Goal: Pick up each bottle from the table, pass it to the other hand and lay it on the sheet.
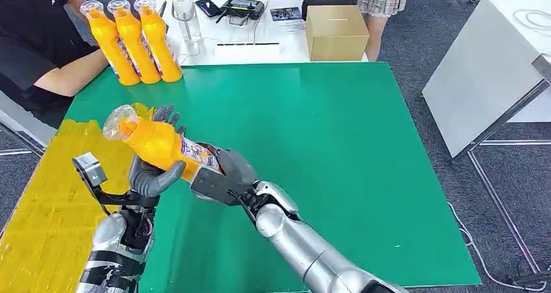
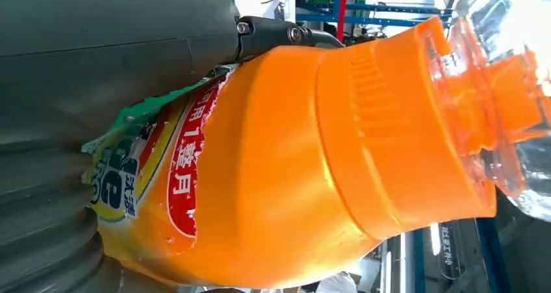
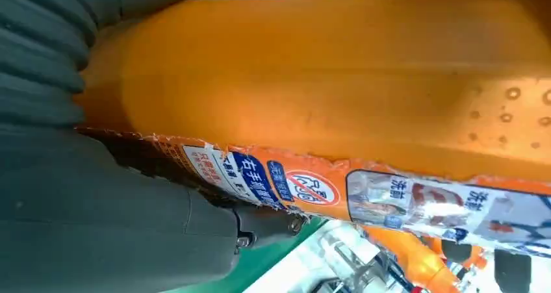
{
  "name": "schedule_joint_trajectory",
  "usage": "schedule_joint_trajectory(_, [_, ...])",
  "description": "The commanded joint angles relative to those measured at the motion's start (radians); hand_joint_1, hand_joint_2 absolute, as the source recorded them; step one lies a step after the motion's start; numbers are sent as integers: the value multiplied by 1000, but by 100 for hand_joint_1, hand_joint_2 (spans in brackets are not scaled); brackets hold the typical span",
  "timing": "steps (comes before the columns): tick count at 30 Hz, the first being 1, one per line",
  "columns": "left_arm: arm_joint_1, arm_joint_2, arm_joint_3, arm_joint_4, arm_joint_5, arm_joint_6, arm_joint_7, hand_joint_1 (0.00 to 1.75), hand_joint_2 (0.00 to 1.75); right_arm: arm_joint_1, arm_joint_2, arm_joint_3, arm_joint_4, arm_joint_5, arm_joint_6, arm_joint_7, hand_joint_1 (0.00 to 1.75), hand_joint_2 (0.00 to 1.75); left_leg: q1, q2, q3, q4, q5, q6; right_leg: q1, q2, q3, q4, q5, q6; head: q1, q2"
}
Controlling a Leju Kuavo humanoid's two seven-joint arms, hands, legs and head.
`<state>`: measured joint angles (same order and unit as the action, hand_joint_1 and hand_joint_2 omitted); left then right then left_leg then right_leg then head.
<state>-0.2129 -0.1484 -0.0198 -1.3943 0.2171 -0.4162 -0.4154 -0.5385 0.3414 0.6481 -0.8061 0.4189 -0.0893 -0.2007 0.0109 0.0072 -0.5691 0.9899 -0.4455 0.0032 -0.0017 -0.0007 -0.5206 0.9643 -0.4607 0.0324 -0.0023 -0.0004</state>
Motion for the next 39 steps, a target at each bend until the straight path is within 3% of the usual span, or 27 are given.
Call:
schedule_joint_trajectory(1, [-10, 19, -70, 54, 11, -16, 15, 0, 175, -64, -3, 52, 108, 12, -4, 3, 175, 175, 0, -1, 2, -1, 0, 0, 0, 0, 2, -1, 0, 0, 0, 0])
schedule_joint_trajectory(11, [-6, 54, -153, 81, -63, 4, -1, 0, 175, -76, 1, 58, 120, 21, -8, 0, 175, 175, 0, -1, 3, 0, 0, 0, 0, -1, 3, 0, -1, 0, 0, 0])
schedule_joint_trajectory(12, [-7, 56, -155, 86, -74, 12, -2, 98, 175, -76, 0, 58, 119, 21, -8, 1, 175, 175, 0, -1, 2, 0, 0, 0, 0, -1, 2, 0, 0, 0, 0, 0])
schedule_joint_trajectory(13, [-8, 52, -150, 89, -70, 12, -4, 175, 175, -75, -1, 59, 118, 24, -8, 2, 175, 175, 0, -1, 2, 0, 0, 0, 0, -1, 2, 0, 0, 0, 0, 0])
schedule_joint_trajectory(39, [-10, 53, -134, 96, -77, 9, -14, 175, 175, -77, -4, 53, 126, 31, -16, -3, 175, 175, 0, -1, 2, 0, 0, 0, 0, -1, 2, 0, -1, 0, 0, 0])
